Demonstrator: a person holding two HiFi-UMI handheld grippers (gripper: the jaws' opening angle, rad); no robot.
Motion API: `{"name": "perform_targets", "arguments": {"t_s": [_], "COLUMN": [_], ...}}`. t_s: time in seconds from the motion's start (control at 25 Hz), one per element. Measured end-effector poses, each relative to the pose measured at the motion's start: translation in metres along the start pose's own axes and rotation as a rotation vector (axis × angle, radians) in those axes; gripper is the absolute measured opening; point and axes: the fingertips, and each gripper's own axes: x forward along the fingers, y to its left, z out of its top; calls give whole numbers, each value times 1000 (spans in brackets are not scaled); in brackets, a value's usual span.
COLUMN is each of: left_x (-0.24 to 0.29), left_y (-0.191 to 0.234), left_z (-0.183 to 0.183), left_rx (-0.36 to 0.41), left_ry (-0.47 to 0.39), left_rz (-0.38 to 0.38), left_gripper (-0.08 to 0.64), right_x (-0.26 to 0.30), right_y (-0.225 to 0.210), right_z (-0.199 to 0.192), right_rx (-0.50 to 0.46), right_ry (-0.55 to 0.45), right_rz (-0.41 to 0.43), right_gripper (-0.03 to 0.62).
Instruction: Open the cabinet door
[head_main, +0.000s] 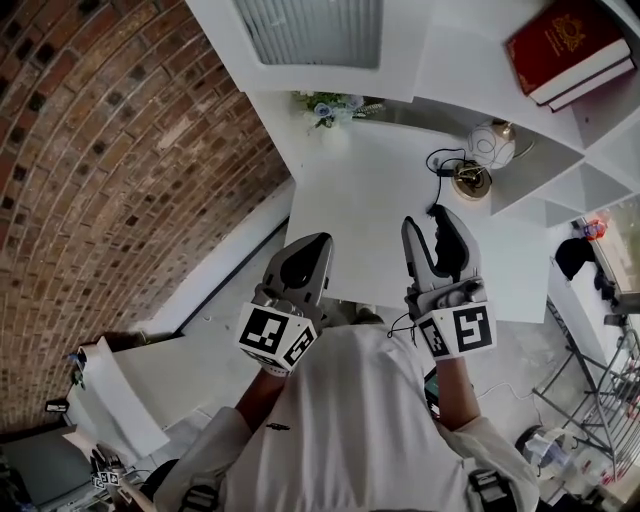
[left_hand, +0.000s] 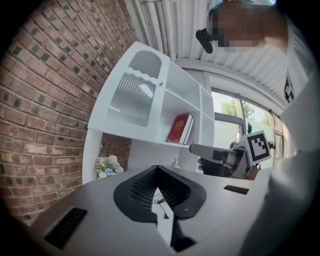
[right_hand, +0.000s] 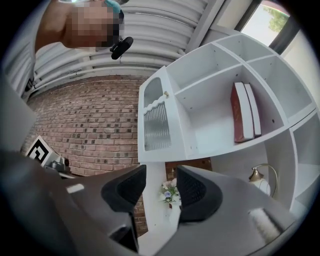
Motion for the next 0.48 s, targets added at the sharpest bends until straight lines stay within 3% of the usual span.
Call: {"name": "perform_targets", "arguments": {"t_s": [0.48], "left_x": [40], "left_y": [2], "left_z": [4], "left_rx": [12], "left_ry": [8], "left_rz": [30], "left_gripper": [9], "right_x": [38], "right_y": [-26], "right_z": [17], "right_rx": [-25], "right_ry": [-36], "right_rz": [85], "right_gripper": [186]}}
